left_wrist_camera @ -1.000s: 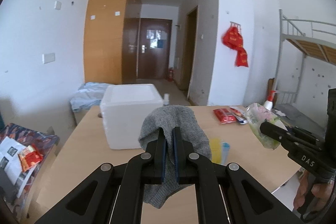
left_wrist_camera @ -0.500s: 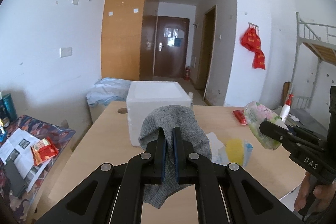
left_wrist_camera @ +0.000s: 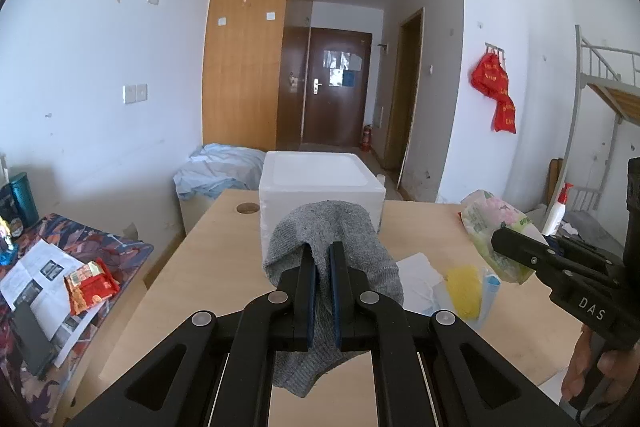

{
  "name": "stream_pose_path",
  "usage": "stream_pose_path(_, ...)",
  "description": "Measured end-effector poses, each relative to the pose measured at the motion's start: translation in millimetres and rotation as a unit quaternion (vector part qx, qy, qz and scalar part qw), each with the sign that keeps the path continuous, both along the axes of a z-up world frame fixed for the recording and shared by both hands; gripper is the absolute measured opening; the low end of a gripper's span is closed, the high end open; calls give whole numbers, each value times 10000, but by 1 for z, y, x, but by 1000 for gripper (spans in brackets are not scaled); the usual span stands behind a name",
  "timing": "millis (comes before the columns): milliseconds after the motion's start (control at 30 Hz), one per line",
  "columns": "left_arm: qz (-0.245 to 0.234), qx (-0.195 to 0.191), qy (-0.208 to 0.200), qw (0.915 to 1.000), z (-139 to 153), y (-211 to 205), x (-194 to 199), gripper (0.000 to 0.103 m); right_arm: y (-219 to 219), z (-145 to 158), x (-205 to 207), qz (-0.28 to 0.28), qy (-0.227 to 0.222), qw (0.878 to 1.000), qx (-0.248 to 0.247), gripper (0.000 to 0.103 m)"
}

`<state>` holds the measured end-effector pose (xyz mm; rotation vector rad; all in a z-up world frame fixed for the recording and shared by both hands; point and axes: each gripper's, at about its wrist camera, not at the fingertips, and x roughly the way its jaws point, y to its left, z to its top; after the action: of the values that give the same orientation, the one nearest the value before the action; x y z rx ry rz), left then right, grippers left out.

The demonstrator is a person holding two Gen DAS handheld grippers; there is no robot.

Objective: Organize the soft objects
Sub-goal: 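Lift the grey sock and floral tissue roll and carry both over the white foam box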

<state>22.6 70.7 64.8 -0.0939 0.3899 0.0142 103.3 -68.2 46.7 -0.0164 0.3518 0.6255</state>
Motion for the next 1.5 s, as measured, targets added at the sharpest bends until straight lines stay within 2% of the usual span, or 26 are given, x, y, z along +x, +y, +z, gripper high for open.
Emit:
stream_pose_path(300, -19, -19, -8, 10000, 2, 5, 11, 6, 6, -2, 15, -11, 56, 10000, -57, 21)
stream_pose_path(567, 60, 33, 26, 10000, 8, 12, 34, 6, 13, 9, 38, -34, 75, 9999, -117, 21)
stream_pose_path(1100, -105, -14, 150, 9998, 20, 28, 104, 6, 44, 26, 85, 82, 108, 9984, -552, 21)
stream_pose_path(1500, -215, -43, 186, 9996, 25, 35, 153, 6, 60, 34, 126, 125, 90, 9981, -591, 21)
